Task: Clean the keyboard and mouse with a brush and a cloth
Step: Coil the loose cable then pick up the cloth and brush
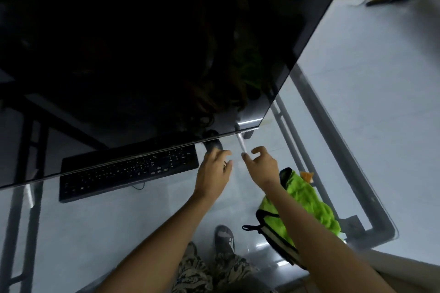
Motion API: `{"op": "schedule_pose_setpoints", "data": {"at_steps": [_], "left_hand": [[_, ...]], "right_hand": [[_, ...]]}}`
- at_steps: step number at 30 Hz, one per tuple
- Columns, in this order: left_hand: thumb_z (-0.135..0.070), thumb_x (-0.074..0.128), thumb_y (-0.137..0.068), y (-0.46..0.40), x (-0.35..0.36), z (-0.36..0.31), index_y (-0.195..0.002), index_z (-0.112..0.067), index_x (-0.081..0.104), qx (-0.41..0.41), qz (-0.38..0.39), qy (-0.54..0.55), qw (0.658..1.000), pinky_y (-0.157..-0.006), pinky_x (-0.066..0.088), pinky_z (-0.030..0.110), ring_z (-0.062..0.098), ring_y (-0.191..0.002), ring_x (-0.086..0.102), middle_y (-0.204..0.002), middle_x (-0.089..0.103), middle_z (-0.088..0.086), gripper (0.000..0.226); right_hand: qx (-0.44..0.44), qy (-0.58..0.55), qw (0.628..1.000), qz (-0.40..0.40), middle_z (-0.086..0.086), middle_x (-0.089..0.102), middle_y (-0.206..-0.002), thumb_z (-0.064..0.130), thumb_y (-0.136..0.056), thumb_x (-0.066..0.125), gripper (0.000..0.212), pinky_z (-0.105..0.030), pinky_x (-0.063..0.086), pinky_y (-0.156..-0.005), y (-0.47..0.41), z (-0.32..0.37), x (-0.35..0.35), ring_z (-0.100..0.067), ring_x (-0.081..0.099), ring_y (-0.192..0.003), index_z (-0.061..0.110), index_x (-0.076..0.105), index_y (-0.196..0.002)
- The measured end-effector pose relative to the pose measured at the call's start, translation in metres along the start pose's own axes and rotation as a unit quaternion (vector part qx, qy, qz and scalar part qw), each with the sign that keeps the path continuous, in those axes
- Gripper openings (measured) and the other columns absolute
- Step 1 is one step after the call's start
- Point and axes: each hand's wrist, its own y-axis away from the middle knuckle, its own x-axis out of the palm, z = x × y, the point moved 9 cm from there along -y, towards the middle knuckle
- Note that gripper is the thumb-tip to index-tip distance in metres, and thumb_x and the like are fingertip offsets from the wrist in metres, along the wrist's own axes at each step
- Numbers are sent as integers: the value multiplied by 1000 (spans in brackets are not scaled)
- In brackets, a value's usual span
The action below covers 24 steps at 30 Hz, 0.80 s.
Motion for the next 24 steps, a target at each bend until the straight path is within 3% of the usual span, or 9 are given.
{"op": "schedule_pose_setpoints", "data": {"at_steps": [2, 4, 6, 9, 13, 15, 18, 21, 24], "left_hand": [[-29, 54, -96, -7, 20, -22, -117, -13, 62, 13, 55, 19, 998, -82, 48, 31, 21, -105, 56, -112, 60, 4, 28], [-38, 55, -95, -12, 65, -59, -114, -11, 62, 22, 141, 32, 989, -83, 48, 33, 22, -103, 58, -111, 63, 6, 34], [-48, 55, -92, -8, 95, -64, -113, -10, 60, -25, 197, 27, 980, -83, 48, 33, 24, -104, 59, -112, 63, 7, 44], [-62, 57, -84, 3, 137, -83, -114, -7, 52, -78, 231, -11, 970, -82, 48, 38, 31, -108, 57, -114, 60, 12, 63], [-69, 72, -65, 16, 162, -96, -127, -6, 35, -140, 246, -68, 957, -87, 45, 40, 34, -116, 54, -125, 55, 15, 96], [-60, 78, -65, 19, 173, -95, -123, -6, 37, -172, 275, -58, 944, -86, 46, 39, 32, -113, 58, -122, 59, 13, 89], [-50, 77, -73, 25, 193, -90, -113, -8, 58, -198, 367, -6, 909, -84, 50, 32, 26, -104, 61, -113, 64, 7, 61], [-44, 70, -82, 28, 189, -102, -110, -15, 68, -160, 415, 84, 892, -89, 51, 32, 20, -99, 64, -110, 69, 3, 41], [-41, 57, -94, 40, 163, -123, -119, -21, 64, -122, 437, 179, 873, -94, 49, 31, 13, -103, 63, -115, 68, -2, 33]], "right_hand": [[10, -12, 999, -45, 0, 62, -65, 42, -90, 57, 35, -35, 48, -72, -5, -10, -36, -20, 60, -76, 14, 55, -110], [52, -44, 992, -107, 1, 63, -78, 39, -90, 58, 31, -36, 50, -79, -5, -47, -95, -21, 61, -81, 14, 57, -109], [84, -67, 985, -132, 1, 65, -90, 37, -89, 56, 27, -32, 52, -74, -6, -74, -123, -19, 64, -76, 16, 58, -105], [148, -63, 969, -186, -6, 68, -86, 31, -87, 56, 24, -28, 41, -69, 9, -133, -172, -24, 63, -78, 14, 60, -103], [198, -72, 962, -176, -8, 71, -83, 31, -84, 55, 26, -31, 49, -69, 26, -190, -184, -25, 68, -72, 16, 60, -104], [209, -87, 960, -167, -6, 69, -81, 28, -84, 54, 26, -28, 48, -60, 31, -205, -179, -21, 66, -66, 15, 59, -106], [207, -92, 962, -154, -1, 63, -79, 25, -87, 54, 23, -27, 38, -54, 34, -215, -169, -10, 55, -60, 14, 59, -106], [200, -93, 966, -135, -6, 66, -89, 27, -88, 53, 25, -23, 36, -50, 31, -218, -160, -8, 55, -60, 14, 59, -109], [189, -87, 968, -137, -6, 67, -87, 27, -88, 54, 24, -26, 35, -54, 25, -214, -159, -7, 54, -61, 14, 60, -107]]}}
